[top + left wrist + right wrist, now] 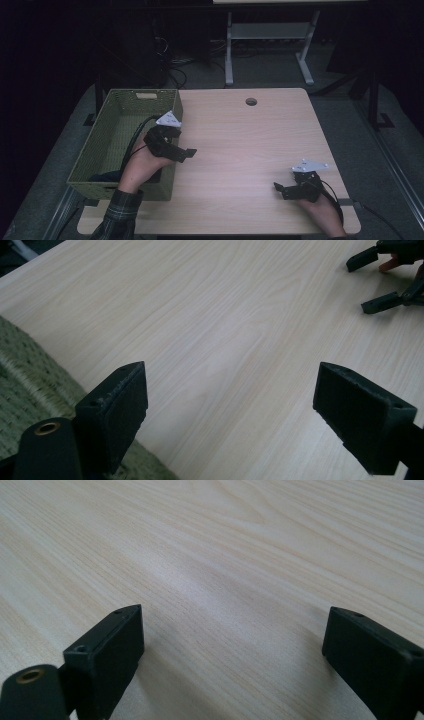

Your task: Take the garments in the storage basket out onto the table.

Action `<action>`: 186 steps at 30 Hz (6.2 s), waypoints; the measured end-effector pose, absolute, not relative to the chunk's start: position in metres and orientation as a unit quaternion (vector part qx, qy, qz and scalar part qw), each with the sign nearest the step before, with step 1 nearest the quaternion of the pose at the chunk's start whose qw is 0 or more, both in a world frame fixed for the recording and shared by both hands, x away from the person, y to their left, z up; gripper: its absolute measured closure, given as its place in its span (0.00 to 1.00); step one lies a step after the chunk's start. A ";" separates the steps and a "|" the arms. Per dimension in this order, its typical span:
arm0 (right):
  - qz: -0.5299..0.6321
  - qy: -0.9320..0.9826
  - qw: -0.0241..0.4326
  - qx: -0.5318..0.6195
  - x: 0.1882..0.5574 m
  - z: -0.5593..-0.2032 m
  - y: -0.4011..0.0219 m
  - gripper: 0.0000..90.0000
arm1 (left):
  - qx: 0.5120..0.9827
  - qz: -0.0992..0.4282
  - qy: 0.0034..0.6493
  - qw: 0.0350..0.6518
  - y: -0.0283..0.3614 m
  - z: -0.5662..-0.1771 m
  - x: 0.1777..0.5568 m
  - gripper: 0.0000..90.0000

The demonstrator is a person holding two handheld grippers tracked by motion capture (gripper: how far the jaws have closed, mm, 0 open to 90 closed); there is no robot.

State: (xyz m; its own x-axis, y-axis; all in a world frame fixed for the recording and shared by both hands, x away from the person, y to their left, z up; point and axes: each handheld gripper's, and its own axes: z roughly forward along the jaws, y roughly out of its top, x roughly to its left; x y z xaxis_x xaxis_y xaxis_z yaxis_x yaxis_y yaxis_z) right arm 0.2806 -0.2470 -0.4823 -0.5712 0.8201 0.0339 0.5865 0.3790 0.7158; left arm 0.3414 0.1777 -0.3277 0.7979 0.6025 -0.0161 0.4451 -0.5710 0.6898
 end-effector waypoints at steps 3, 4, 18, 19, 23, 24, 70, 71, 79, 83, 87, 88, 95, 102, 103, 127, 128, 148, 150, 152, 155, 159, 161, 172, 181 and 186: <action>0.352 0.814 0.166 0.432 0.281 -0.482 -0.247 0.10 | 0.878 0.114 0.304 0.351 0.184 -0.327 0.341 0.16; 0.352 0.814 0.166 0.432 0.281 -0.482 -0.247 0.10 | 0.878 0.116 0.305 0.350 0.186 -0.327 0.341 0.16; 0.351 0.814 0.166 0.432 0.281 -0.482 -0.247 0.10 | 0.864 0.131 0.331 0.357 0.217 -0.320 0.338 0.16; 0.352 0.814 0.167 0.431 0.281 -0.482 -0.247 0.10 | 0.864 0.131 0.333 0.355 0.219 -0.320 0.338 0.16; 0.352 0.814 0.168 0.431 0.281 -0.482 -0.247 0.10 | 0.863 0.133 0.335 0.353 0.223 -0.319 0.337 0.16; 0.351 0.814 0.168 0.430 0.281 -0.482 -0.247 0.10 | 0.861 0.135 0.339 0.354 0.225 -0.319 0.336 0.16; 0.352 0.814 0.167 0.431 0.281 -0.482 -0.247 0.10 | 0.858 0.134 0.399 0.295 0.277 -0.351 0.327 0.15; 0.352 0.814 0.167 0.431 0.281 -0.482 -0.247 0.10 | 0.857 0.132 0.401 0.295 0.277 -0.352 0.327 0.15; 0.352 0.814 0.167 0.431 0.281 -0.482 -0.247 0.10 | 0.863 0.123 0.403 0.280 0.276 -0.359 0.330 0.15; 0.352 0.814 0.167 0.431 0.281 -0.482 -0.247 0.10 | 0.866 0.114 0.403 0.272 0.275 -0.363 0.331 0.15; 0.352 0.814 0.167 0.431 0.281 -0.482 -0.247 0.10 | 0.868 0.109 0.408 0.263 0.273 -0.368 0.332 0.15; 0.352 0.814 0.167 0.431 0.281 -0.482 -0.247 0.10 | 0.868 0.108 0.408 0.260 0.273 -0.369 0.333 0.15; 0.352 0.814 0.167 0.431 0.281 -0.482 -0.247 0.10 | 0.877 0.097 0.407 0.237 0.268 -0.377 0.336 0.15; 0.352 0.814 0.167 0.431 0.281 -0.482 -0.247 0.10 | 0.885 0.092 0.404 0.211 0.264 -0.381 0.338 0.15; 0.352 0.814 0.167 0.431 0.281 -0.482 -0.247 0.10 | 0.886 0.092 0.403 0.209 0.264 -0.381 0.338 0.15; 0.352 0.814 0.167 0.431 0.281 -0.482 -0.247 0.10 | 0.898 0.047 0.394 0.189 0.264 -0.384 0.343 0.79; 0.352 0.814 0.167 0.431 0.281 -0.482 -0.247 0.10 | 0.898 0.046 0.395 0.190 0.265 -0.384 0.343 0.80; 0.351 0.812 0.167 0.434 0.281 -0.482 -0.247 0.10 | 0.887 0.059 0.400 0.222 0.279 -0.344 0.348 0.81; 0.350 0.812 0.172 0.434 0.281 -0.482 -0.248 0.10 | 0.887 0.062 0.401 0.223 0.281 -0.338 0.351 0.81; 0.350 0.812 0.172 0.435 0.282 -0.482 -0.248 0.11 | 0.886 0.068 0.400 0.224 0.282 -0.331 0.352 0.81; 0.349 0.811 0.171 0.436 0.282 -0.482 -0.248 0.11 | 0.886 0.073 0.396 0.230 0.282 -0.322 0.355 0.81; 0.349 0.811 0.171 0.437 0.282 -0.482 -0.248 0.11 | 0.885 0.072 0.396 0.234 0.283 -0.314 0.358 0.81; 0.349 0.811 0.171 0.437 0.282 -0.482 -0.248 0.11 | 0.885 0.073 0.395 0.234 0.284 -0.310 0.359 0.81; 0.349 0.811 0.171 0.437 0.282 -0.482 -0.248 0.11 | 0.883 0.077 0.398 0.237 0.291 -0.282 0.363 0.82; 0.350 0.811 0.171 0.437 0.282 -0.482 -0.248 0.11 | 0.876 0.079 0.406 0.250 0.297 -0.255 0.365 0.82; 0.350 0.811 0.171 0.437 0.282 -0.482 -0.248 0.11 | 0.872 0.088 0.404 0.262 0.297 -0.237 0.363 0.82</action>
